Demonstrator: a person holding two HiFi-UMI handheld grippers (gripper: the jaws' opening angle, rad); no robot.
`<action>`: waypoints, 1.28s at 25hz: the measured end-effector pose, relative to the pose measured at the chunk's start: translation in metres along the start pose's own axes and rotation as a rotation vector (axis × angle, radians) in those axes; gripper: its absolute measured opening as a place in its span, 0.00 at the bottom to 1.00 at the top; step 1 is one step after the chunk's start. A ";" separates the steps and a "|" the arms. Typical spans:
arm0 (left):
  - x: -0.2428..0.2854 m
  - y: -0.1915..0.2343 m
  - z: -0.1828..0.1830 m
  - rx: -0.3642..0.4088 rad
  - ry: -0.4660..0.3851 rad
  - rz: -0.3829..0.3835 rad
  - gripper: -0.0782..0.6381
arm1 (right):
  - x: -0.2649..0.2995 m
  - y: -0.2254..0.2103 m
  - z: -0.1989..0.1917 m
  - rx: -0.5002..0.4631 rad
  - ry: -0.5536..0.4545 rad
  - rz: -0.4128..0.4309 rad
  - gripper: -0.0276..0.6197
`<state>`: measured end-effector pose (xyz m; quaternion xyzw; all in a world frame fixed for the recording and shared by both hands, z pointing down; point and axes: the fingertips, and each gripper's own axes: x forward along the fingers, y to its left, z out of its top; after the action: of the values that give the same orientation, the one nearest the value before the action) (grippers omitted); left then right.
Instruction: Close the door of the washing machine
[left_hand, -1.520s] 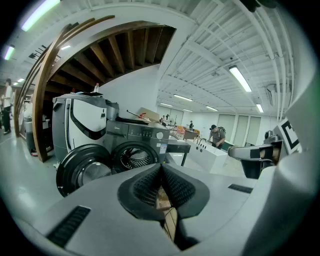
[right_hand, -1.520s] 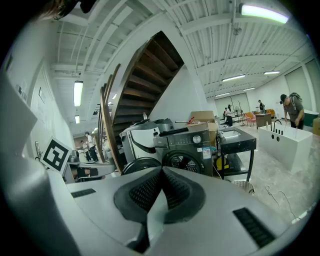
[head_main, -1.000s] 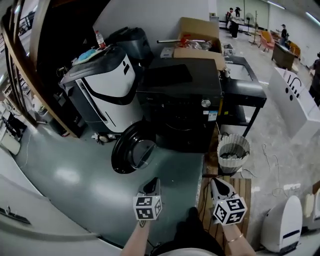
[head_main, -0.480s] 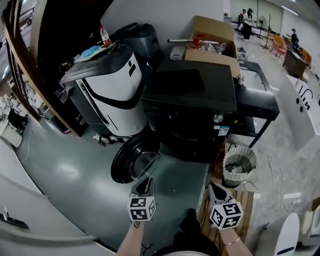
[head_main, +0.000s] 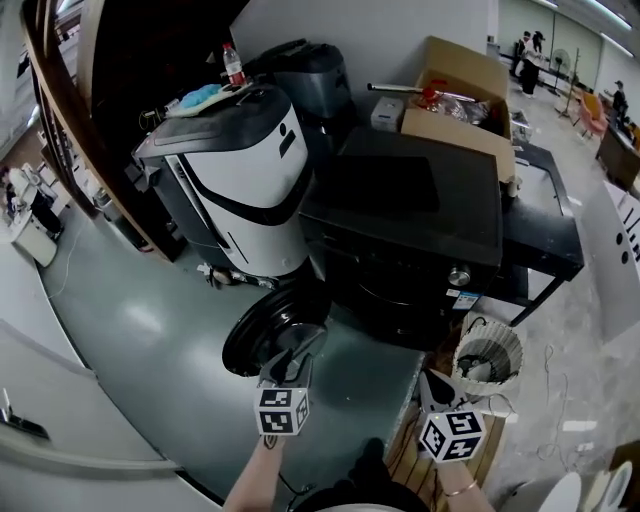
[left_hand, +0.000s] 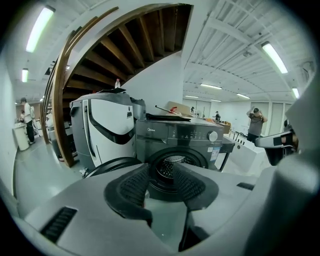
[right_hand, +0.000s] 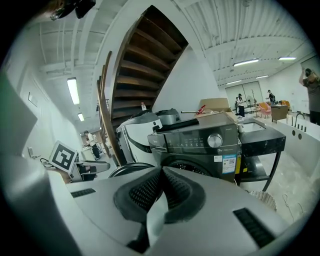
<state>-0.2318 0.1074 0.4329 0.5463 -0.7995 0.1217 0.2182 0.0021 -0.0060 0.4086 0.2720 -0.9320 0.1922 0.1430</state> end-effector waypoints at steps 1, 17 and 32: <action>0.003 0.005 0.002 -0.005 0.004 0.017 0.35 | 0.006 -0.002 0.003 0.000 0.001 0.010 0.05; 0.023 0.121 -0.015 -0.080 0.064 0.199 0.40 | 0.127 0.065 0.010 -0.091 0.102 0.187 0.05; 0.089 0.290 -0.042 -0.159 0.157 0.184 0.44 | 0.279 0.162 -0.007 -0.114 0.261 0.224 0.17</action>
<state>-0.5186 0.1608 0.5257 0.4403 -0.8339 0.1198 0.3106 -0.3140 -0.0031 0.4734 0.1308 -0.9394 0.1875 0.2555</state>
